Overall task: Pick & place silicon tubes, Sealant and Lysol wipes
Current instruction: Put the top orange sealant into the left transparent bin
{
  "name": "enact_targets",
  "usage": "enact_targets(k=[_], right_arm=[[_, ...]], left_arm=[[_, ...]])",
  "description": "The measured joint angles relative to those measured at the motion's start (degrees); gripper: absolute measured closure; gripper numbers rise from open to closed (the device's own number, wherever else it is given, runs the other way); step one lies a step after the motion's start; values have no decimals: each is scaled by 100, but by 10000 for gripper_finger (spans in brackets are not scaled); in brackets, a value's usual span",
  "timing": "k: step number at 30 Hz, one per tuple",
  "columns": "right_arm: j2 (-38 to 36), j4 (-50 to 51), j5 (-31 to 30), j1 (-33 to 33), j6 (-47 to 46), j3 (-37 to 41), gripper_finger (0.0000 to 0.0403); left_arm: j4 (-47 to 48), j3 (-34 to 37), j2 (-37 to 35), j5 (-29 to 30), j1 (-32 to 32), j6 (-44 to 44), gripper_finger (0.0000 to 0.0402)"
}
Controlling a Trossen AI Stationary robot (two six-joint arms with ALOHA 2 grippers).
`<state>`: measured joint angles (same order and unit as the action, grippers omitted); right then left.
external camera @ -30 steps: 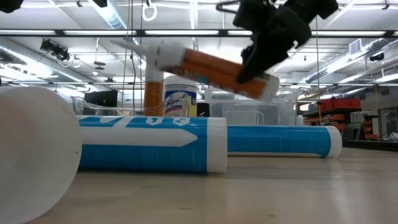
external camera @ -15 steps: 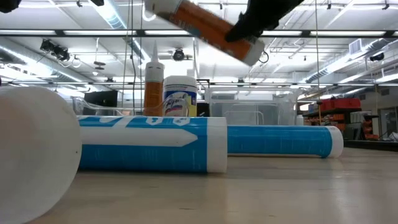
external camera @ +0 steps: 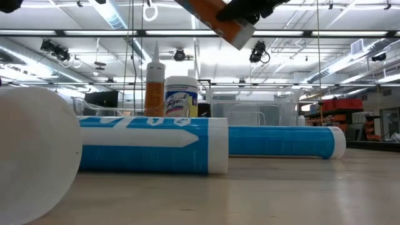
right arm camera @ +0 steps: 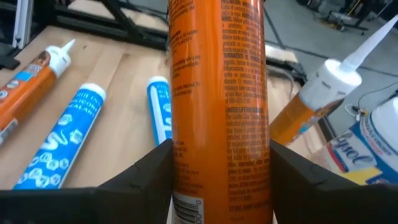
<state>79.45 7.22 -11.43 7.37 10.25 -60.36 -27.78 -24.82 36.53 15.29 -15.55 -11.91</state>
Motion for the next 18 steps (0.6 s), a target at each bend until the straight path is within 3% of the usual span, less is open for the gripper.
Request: enact_targets(k=[10,18], right_arm=[[49,-405,47,-45,-39,0,201],[49,-454,51,-58,-134,0,201]], left_arm=[[-626,0,224,-37,0,-102,179],[-1554,0,805,46,0,-299,179]])
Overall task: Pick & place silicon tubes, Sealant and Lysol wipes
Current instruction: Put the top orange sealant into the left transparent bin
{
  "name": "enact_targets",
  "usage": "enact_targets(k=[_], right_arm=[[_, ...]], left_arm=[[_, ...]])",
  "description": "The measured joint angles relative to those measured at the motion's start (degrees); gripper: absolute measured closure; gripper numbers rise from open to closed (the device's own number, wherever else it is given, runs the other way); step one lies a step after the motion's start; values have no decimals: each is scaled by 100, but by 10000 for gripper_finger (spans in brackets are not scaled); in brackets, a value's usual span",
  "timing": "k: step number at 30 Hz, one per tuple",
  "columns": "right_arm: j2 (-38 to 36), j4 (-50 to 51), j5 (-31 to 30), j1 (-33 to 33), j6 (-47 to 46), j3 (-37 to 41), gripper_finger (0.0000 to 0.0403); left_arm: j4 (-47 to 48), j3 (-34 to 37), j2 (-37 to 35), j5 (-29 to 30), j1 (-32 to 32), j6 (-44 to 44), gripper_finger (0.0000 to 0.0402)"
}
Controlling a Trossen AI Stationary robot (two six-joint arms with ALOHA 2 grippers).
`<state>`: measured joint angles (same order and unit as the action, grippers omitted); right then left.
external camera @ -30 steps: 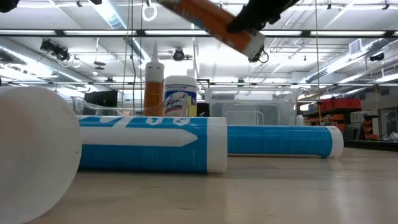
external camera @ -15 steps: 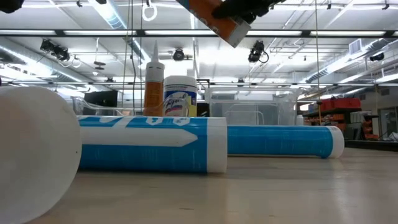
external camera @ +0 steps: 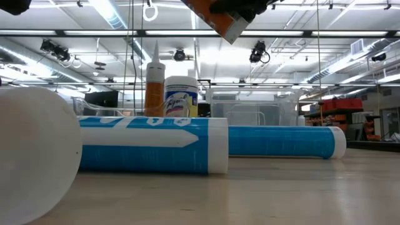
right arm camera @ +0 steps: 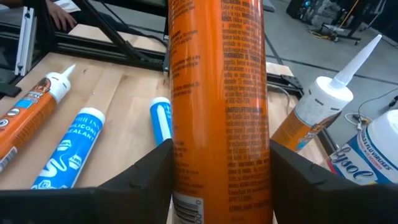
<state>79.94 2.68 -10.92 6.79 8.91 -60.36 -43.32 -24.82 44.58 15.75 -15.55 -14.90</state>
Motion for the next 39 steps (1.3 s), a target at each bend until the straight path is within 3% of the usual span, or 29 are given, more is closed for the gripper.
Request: enact_targets(k=[8,22,39], right_arm=[[0,-10,-2,0,-59,0,201],[161,-335,-97,-48,-47,4,201],[160,-369,135,-120,-158,4,205]], left_arm=[[-611,0,208,11,0,-76,181],[-893,0,535,1,413,309,224],[-963,0,529,-101,413,269,365]])
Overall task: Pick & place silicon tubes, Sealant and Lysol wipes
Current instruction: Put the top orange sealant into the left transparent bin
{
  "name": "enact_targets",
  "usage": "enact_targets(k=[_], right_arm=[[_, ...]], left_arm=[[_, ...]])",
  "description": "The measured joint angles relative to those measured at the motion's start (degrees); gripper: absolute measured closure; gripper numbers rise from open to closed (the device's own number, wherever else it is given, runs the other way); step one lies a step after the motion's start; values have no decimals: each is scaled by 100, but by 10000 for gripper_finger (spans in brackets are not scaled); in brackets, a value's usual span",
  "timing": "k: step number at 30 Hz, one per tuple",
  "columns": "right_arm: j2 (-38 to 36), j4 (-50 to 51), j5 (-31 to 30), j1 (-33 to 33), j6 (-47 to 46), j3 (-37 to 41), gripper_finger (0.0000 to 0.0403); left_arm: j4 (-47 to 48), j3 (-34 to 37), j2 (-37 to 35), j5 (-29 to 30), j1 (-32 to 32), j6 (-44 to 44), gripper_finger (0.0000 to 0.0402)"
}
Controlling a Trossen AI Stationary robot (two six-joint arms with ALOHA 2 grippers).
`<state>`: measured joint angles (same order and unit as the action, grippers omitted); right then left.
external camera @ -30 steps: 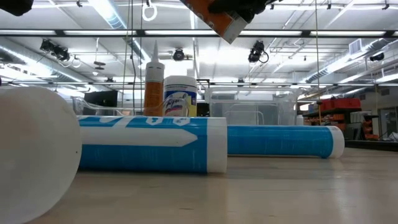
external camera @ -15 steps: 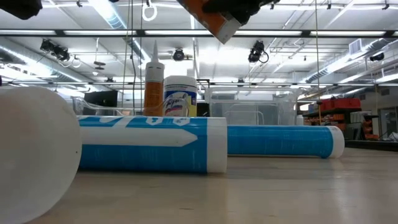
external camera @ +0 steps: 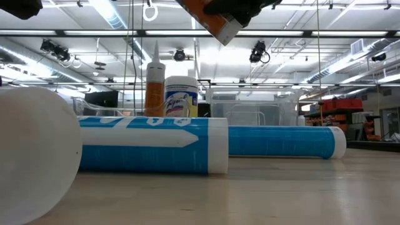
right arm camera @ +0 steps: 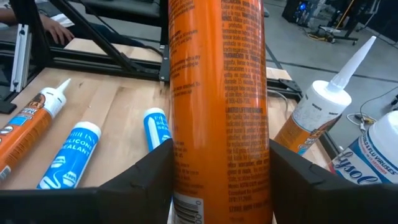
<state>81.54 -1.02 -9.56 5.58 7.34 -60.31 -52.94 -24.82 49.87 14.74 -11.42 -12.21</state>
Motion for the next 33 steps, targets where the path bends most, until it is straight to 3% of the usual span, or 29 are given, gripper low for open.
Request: enact_targets(k=[9,18,23,33], right_arm=[[-2,48,13,-15,-81,0,205],[-22,29,-157,-63,-112,0,126],[-20,125,-186,-141,-133,0,131],[-15,548,-96,-83,-292,0,156]], left_arm=[[15,0,0,-124,2,2,366],[61,7,-7,94,78,-20,368],[-37,3,-16,162,321,119,400],[263,2,-62,-42,560,447,400]])
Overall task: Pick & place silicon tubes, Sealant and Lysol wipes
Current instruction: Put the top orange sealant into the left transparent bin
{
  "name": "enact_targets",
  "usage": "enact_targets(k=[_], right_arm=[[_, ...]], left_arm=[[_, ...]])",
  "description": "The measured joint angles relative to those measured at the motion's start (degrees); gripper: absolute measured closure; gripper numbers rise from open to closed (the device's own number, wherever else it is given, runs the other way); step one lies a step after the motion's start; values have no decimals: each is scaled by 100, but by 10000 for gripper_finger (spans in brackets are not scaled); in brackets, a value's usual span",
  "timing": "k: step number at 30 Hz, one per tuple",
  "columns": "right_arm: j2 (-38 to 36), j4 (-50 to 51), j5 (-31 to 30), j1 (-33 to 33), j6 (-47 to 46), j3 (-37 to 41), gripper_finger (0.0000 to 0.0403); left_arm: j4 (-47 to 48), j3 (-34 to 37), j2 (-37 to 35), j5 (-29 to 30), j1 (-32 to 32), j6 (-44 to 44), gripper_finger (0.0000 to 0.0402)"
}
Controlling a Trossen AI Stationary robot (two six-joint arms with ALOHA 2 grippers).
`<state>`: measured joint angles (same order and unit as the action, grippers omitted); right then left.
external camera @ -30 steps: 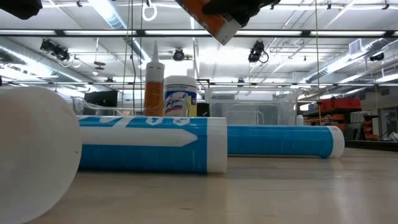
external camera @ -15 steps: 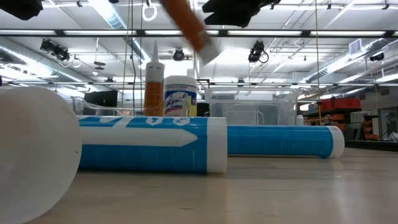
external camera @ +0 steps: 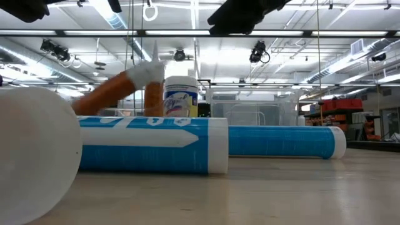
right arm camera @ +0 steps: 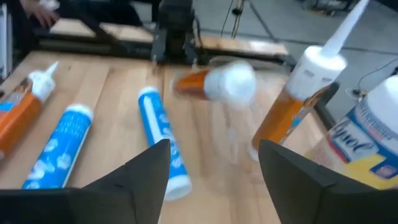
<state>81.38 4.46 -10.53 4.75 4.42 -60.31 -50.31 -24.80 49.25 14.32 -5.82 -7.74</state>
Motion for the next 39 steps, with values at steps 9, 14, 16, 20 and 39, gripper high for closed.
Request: enact_targets(k=[9,14,16,20,39], right_arm=[[2,209,-273,16,-48,0,163],[4,284,-255,13,9,0,163],[4,320,-255,11,10,0,163],[7,492,-223,13,-56,0,163],[7,707,-201,33,13,0,163]], left_arm=[[202,-2,-188,-60,-79,-220,373],[867,-4,-221,-58,-79,396,360],[1527,-2,-225,-18,-79,592,350],[2884,-66,-248,10,-79,1189,315],[9053,-1192,-80,373,-1312,3908,138]])
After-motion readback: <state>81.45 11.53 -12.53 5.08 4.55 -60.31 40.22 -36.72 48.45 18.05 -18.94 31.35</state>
